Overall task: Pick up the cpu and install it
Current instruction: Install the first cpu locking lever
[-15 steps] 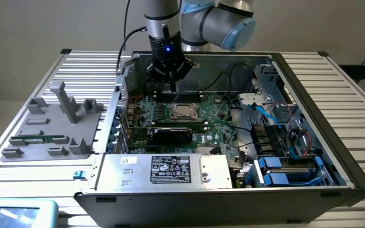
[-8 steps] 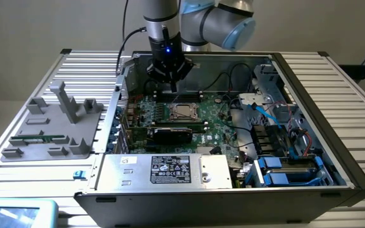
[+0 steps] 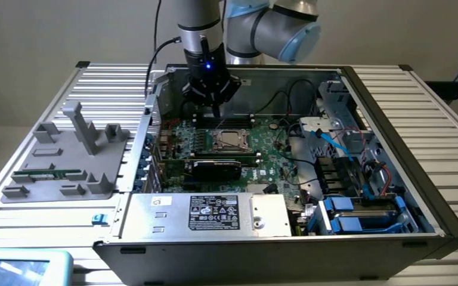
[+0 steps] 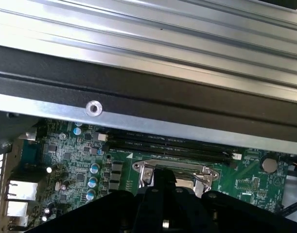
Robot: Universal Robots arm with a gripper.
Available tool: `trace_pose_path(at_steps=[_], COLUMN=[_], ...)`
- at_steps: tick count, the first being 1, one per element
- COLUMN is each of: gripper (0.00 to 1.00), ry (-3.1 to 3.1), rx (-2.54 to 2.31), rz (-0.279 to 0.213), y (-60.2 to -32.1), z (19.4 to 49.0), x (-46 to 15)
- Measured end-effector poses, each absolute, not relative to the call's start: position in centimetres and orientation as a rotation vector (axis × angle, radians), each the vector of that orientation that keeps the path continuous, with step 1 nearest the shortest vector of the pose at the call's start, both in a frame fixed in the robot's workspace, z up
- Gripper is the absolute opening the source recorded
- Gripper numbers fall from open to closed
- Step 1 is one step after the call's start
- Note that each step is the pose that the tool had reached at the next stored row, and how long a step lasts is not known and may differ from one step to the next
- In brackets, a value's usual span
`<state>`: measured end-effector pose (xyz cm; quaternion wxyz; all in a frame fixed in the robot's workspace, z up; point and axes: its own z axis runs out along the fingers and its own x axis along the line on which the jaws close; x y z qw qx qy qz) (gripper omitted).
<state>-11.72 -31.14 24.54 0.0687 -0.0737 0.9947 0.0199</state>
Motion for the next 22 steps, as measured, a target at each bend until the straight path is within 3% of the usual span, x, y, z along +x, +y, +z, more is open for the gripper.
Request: trace_pose_path(at_steps=[7, 13, 22], gripper=[0.09, 0.09, 0.09], ry=[2.993, 2.982, 2.977], rx=[-0.219, -0.206, -0.199], rz=[0.092, 0.214, 0.259], y=[-31.4, -31.8, -33.3], z=[23.7, 23.6, 22.6], x=[-12.5, -12.5, -12.5])
